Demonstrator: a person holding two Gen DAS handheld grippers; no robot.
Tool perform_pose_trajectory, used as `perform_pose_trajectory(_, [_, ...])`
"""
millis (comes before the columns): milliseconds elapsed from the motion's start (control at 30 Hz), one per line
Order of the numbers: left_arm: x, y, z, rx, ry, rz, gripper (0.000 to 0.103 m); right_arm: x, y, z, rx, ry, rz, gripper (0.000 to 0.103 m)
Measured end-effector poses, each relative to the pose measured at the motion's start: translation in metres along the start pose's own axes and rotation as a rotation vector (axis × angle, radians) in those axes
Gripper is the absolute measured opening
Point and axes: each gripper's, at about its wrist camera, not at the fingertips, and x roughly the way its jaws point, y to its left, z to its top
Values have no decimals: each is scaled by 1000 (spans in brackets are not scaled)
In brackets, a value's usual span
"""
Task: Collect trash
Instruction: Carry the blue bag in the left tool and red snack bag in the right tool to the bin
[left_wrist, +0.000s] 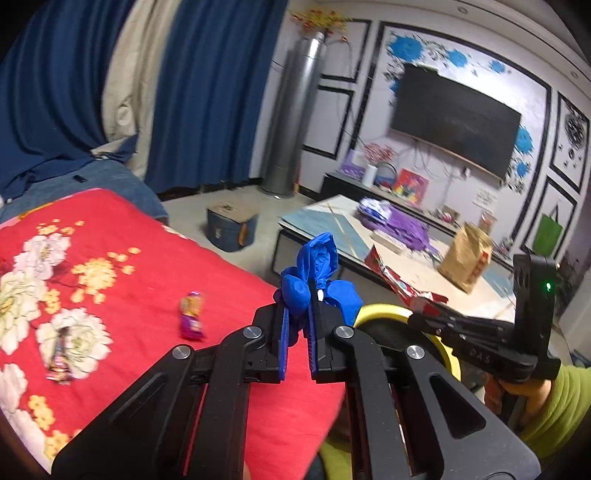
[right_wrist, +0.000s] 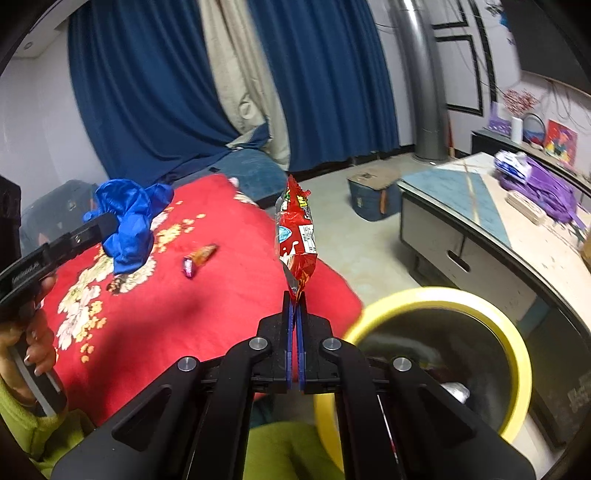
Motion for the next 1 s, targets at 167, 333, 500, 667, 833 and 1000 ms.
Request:
perform_pose_trajectory(167, [18,-26,-9,47,43,-40,4,-5,-30,-15,58,41,-53,2])
perform_pose_trajectory(333, [33,-49,-17,84,73,-74,4,-10,-57,-31,116,78,-95,2])
perform_pose_trajectory(500, [47,-69,-25,121,100,-102,4,-19,-77,-40,150,74,-128,2])
perform_pose_trajectory(667, [60,-88,-33,157,135,-128,4,-27,-92,-50,153,61,-177,2])
perform_pose_trajectory(833, [75,-106,-46,197,184,-160,4,-30,-105,-55,182,58,-192,2])
perform_pose_trajectory(1000, [88,-119,-56,234,217,-179,4,-29,-114,-57,214,62,-203,2])
